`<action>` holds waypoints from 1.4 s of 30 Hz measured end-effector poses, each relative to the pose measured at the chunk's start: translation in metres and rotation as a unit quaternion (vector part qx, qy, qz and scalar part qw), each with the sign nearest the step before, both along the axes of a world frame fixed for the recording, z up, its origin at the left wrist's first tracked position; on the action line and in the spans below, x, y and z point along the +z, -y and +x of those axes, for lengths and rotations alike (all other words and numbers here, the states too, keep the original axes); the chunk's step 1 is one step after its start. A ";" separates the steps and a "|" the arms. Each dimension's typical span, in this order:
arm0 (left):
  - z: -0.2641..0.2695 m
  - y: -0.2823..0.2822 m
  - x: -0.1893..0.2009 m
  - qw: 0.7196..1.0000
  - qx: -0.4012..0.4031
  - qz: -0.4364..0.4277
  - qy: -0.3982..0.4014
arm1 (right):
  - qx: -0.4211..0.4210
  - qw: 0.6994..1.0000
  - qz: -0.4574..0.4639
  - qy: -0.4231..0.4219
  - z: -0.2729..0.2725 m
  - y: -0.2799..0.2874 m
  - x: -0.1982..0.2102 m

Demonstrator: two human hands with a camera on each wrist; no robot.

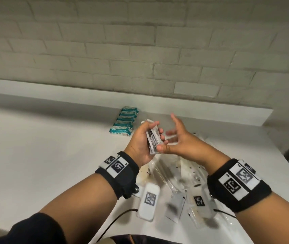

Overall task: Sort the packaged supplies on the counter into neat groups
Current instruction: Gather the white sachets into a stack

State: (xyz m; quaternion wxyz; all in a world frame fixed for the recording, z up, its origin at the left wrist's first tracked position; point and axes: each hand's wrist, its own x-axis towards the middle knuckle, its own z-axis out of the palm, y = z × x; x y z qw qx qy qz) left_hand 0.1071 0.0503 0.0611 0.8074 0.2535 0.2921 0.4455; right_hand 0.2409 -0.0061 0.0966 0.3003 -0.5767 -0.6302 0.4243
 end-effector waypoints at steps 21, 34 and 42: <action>-0.018 -0.159 -0.041 0.799 -0.138 0.338 -0.478 | 0.010 0.937 -0.082 0.338 0.009 -0.185 -0.079; 0.009 -0.228 -0.065 0.428 -0.300 0.440 -0.730 | 0.102 0.884 -0.097 0.446 0.028 -0.249 -0.100; 0.018 -0.229 -0.059 0.412 -0.247 0.438 -0.760 | 0.027 0.900 -0.010 0.435 0.041 -0.249 -0.104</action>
